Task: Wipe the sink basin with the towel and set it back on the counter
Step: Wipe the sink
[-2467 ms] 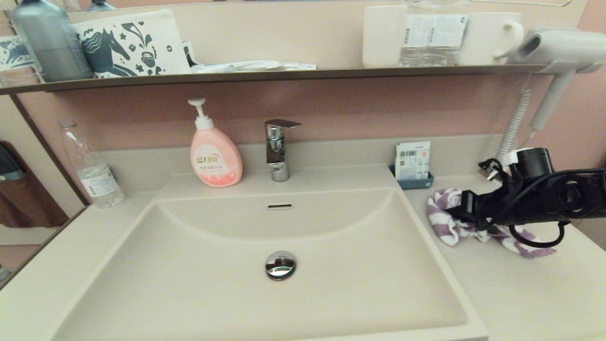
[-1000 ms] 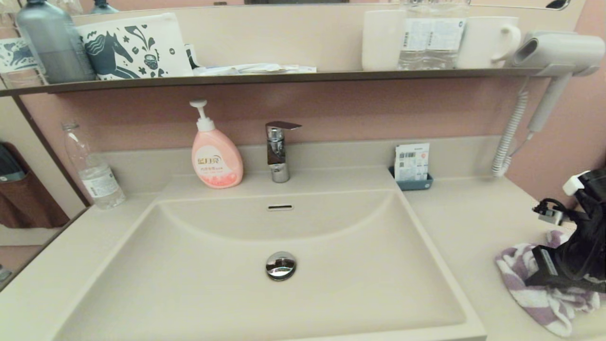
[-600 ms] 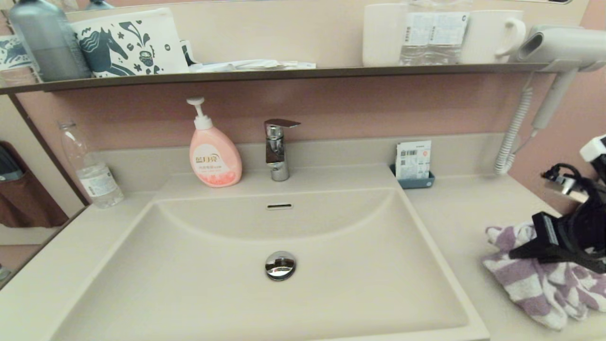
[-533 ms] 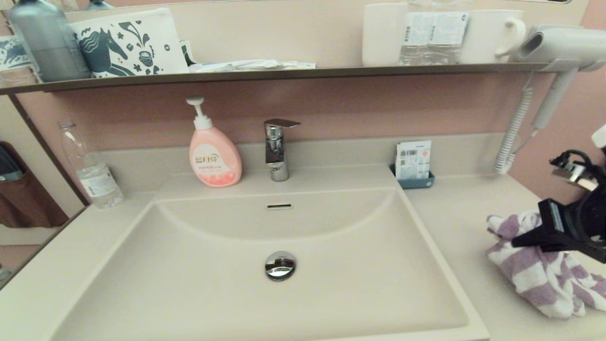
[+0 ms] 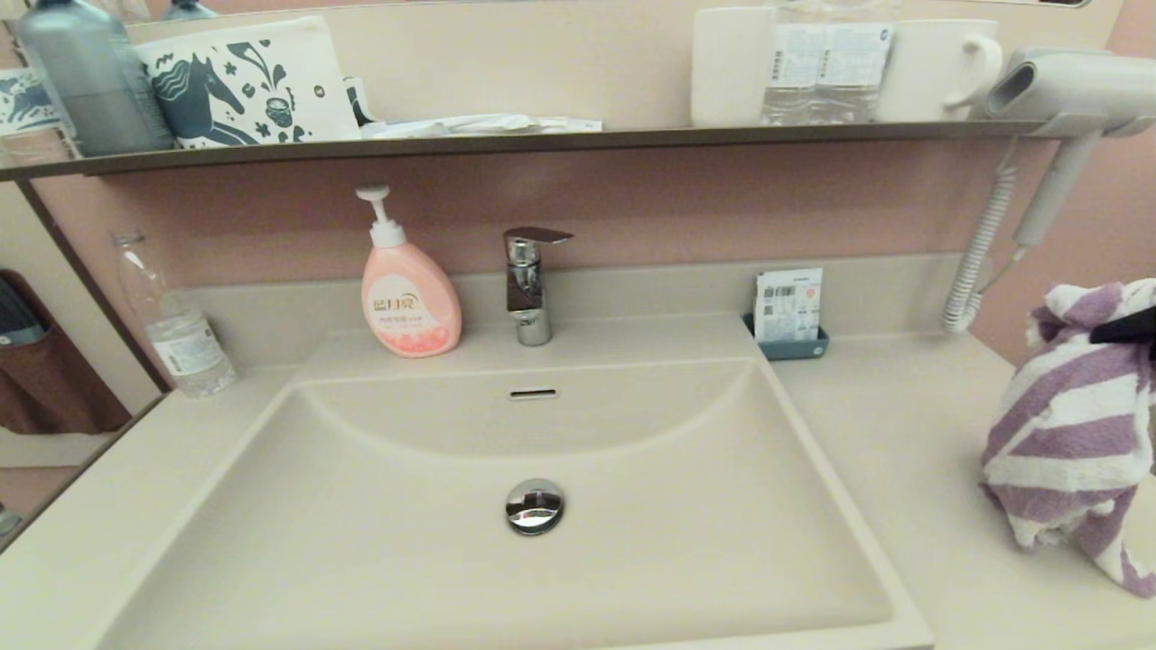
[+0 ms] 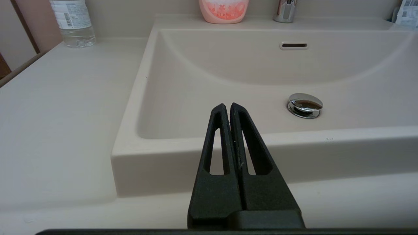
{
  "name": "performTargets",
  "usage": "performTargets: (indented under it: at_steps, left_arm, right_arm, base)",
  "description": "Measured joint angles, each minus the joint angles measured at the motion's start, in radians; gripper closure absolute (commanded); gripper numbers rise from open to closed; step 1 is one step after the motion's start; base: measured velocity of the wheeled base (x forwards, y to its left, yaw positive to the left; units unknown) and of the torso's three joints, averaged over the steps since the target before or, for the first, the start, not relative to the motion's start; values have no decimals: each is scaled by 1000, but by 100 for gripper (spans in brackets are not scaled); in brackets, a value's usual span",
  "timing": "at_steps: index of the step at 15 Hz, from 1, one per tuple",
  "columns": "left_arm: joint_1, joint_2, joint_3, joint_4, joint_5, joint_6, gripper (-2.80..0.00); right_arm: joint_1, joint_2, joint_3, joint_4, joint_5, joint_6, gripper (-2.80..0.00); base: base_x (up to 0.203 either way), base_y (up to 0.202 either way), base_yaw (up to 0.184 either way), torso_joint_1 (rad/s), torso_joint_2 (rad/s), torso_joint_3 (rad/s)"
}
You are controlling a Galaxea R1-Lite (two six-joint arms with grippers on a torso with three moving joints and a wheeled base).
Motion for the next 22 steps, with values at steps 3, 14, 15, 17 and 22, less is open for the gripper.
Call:
performTargets:
  at_steps: [3,14,15,17,22]
  left_arm:
    - [0,0,0,0,0,0,0]
    - [0,0,0,0,1,0,0]
    - [0,0,0,0,0,0,0]
    - [0,0,0,0,0,0,0]
    - [0,0,0,0,0,0,0]
  right_arm:
    - [-61,28,-11,-2,-80,0,0]
    - [-42,206,13,-83,-260,115,-280]
    - [-34,202,12,-77,-260,115,-280]
    - [-16,186,-33,-8,-260,118,-280]
    - [13,163,-182,254,-252,189,0]
  base:
    - [0,0,0,0,0,0]
    - [0,0,0,0,0,0]
    - [0,0,0,0,0,0]
    - [0,0,0,0,0,0]
    - [0,0,0,0,0,0]
